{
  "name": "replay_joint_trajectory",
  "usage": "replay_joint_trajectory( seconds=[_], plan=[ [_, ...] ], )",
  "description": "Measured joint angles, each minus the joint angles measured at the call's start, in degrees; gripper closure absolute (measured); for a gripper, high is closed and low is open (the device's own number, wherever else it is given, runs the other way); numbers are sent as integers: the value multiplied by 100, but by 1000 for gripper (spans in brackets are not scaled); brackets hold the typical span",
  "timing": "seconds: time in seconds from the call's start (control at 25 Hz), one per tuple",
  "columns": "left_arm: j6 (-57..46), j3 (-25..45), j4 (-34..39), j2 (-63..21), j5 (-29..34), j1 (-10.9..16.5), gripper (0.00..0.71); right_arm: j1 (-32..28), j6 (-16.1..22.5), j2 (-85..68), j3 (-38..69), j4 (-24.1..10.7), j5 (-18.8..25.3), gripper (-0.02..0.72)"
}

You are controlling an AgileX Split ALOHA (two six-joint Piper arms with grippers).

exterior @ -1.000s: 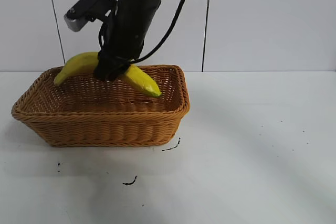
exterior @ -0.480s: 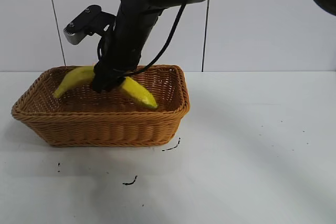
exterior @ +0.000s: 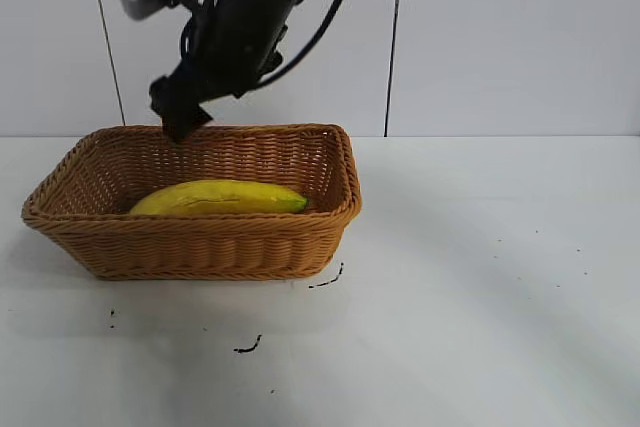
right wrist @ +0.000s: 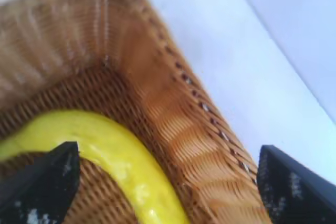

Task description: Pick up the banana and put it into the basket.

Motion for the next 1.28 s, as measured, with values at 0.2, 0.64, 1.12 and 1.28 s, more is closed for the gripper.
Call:
replay_joint_trajectory(
  seconds=[0.2,0.64,1.12,1.28],
  plan=[
    [0,0,0,0,0,0,20,-677,77,-23,0,24,630,64],
    [0,0,0,0,0,0,20,-2437,36,-23,0,24,1190,64],
    [0,0,0,0,0,0,20,-2862,-139,-134,104,219,1613,64],
    [0,0,0,0,0,0,20,-2862,-139,-686,740,237,1606,64]
  ],
)
